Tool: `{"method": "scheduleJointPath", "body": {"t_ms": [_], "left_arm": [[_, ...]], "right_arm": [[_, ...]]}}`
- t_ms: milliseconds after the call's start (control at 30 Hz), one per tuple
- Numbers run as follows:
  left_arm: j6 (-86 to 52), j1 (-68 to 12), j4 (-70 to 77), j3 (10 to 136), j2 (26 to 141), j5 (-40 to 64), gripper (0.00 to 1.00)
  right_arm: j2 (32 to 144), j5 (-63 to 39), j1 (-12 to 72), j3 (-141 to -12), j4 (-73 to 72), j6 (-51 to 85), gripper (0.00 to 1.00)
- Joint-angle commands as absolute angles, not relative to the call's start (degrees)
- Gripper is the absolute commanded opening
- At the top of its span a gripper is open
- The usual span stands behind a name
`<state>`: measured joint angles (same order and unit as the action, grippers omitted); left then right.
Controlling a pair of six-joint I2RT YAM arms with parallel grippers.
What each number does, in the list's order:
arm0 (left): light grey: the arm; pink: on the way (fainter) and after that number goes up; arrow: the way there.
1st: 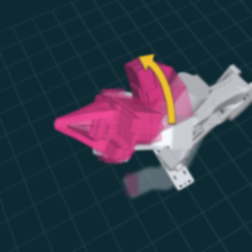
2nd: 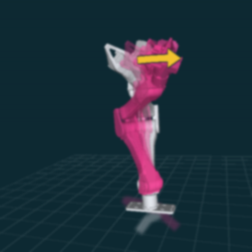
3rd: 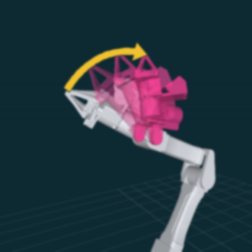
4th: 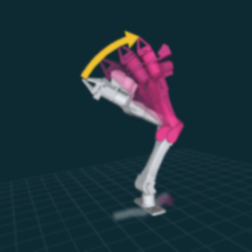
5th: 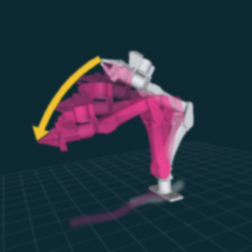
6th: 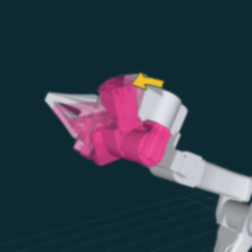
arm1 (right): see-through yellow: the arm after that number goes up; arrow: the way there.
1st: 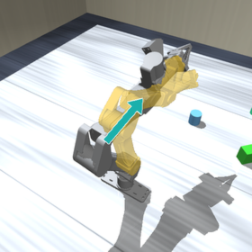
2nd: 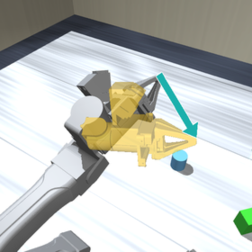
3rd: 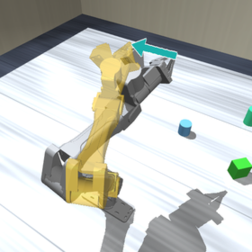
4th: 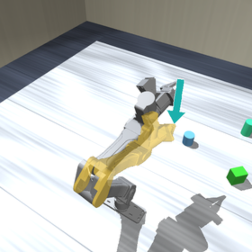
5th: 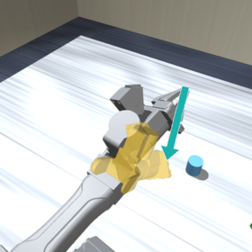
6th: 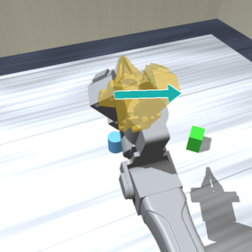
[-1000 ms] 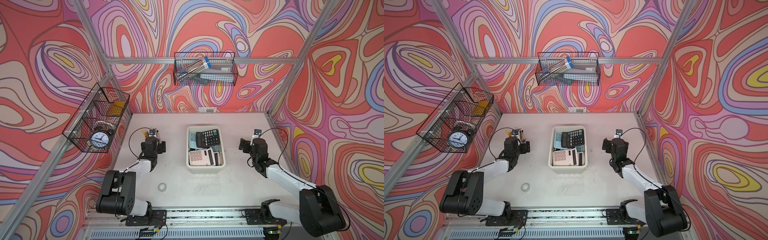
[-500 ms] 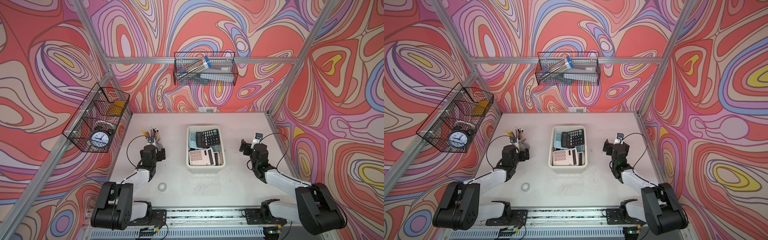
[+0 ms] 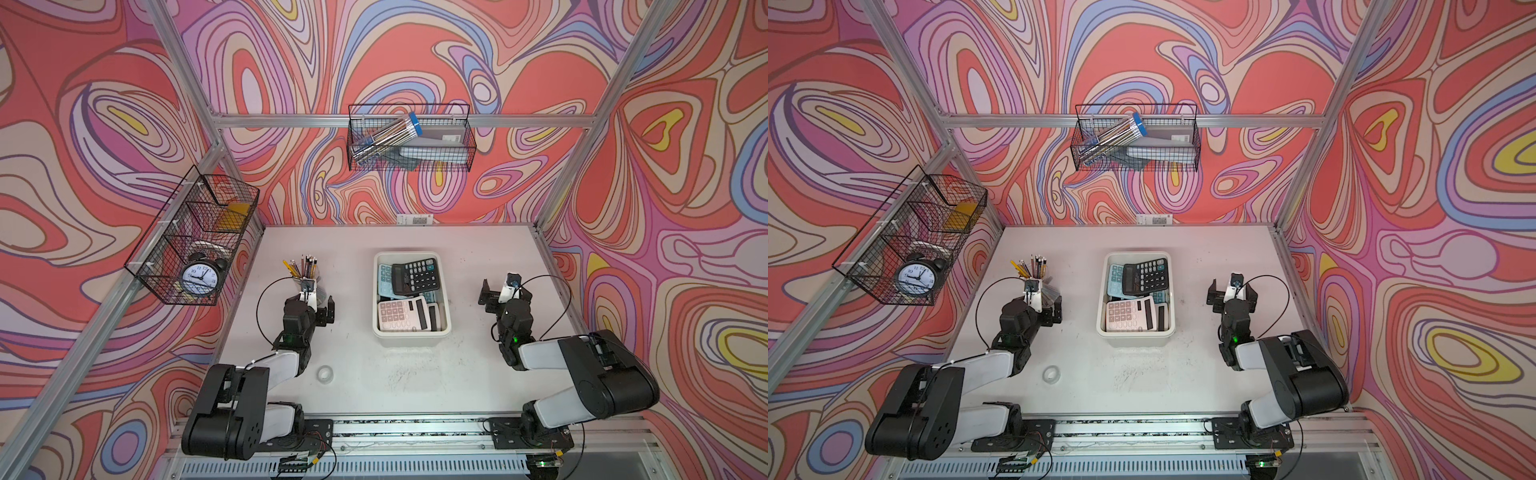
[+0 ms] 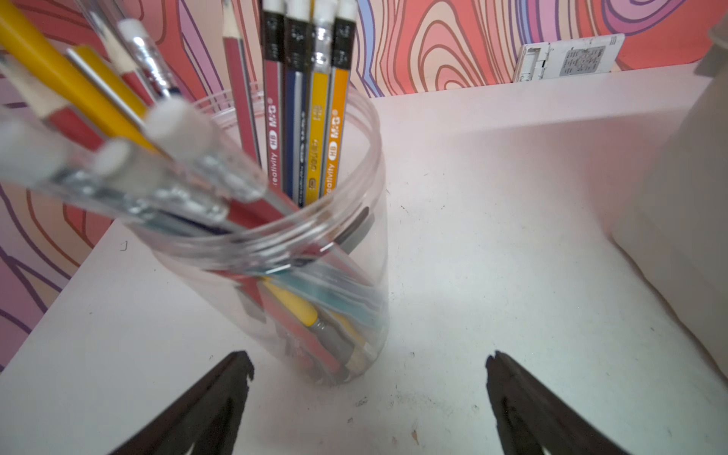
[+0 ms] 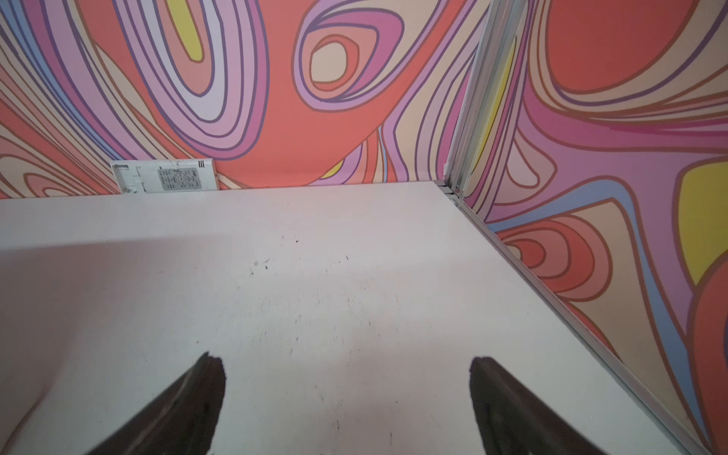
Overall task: Put the calculator in the storage box
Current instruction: Reset both arms
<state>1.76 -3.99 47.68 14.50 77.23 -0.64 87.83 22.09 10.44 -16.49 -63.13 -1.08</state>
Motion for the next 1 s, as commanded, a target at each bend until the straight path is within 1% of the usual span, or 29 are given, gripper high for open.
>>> {"method": "scheduleJointPath", "body": {"t_ms": [0, 67, 100, 133, 233, 300, 333, 367, 400, 633, 867, 967], "left_arm": [[4.1, -3.2, 64.8, 11.8, 84.2, 2.7, 0.99], [4.8, -3.2, 75.9, 10.2, 90.7, 3.8, 0.99], [3.9, -3.1, 76.9, 9.2, 90.4, 2.0, 0.99], [2.9, -2.7, 74.7, 8.9, 88.8, 0.9, 0.99], [3.3, -2.0, 68.3, 12.4, 88.4, 3.8, 0.99], [3.8, -2.0, 60.7, 15.4, 87.2, 5.3, 0.99], [3.8, -1.9, 57.4, 16.8, 86.7, 5.3, 0.99], [3.4, -1.8, 57.4, 17.1, 87.0, 4.8, 0.99], [3.2, -1.8, 58.8, 17.2, 87.9, 4.6, 0.99], [2.9, -1.6, 54.5, 18.9, 87.4, 3.7, 0.99], [2.9, -1.6, 55.1, 18.9, 87.6, 3.6, 0.99], [1.9, -1.6, 52.1, 20.6, 87.8, 0.9, 0.99]], "right_arm": [[93.4, 22.5, 9.4, -15.5, -74.9, -3.5, 0.98], [98.2, 19.4, 8.1, -15.5, -79.4, -3.1, 0.98], [99.7, 18.7, 7.9, -15.6, -80.3, -3.1, 0.98], [100.3, 18.5, 7.6, -15.9, -80.3, -3.1, 0.98], [98.0, 15.1, 5.3, -21.0, -66.7, -0.9, 0.98], [97.6, 9.4, 2.7, -26.1, -56.1, 0.7, 0.98], [97.3, 3.3, -0.3, -27.3, -53.3, 2.2, 0.98], [97.2, 2.2, -1.0, -26.9, -54.1, 2.6, 0.98], [97.3, 2.4, -1.0, -26.8, -54.6, 2.4, 0.98], [97.1, 2.2, -1.0, -26.6, -54.9, 2.1, 0.98], [97.0, 2.3, -1.0, -26.6, -54.8, 1.9, 0.98], [97.1, 2.3, -1.0, -26.7, -54.8, 1.9, 0.98]]}}
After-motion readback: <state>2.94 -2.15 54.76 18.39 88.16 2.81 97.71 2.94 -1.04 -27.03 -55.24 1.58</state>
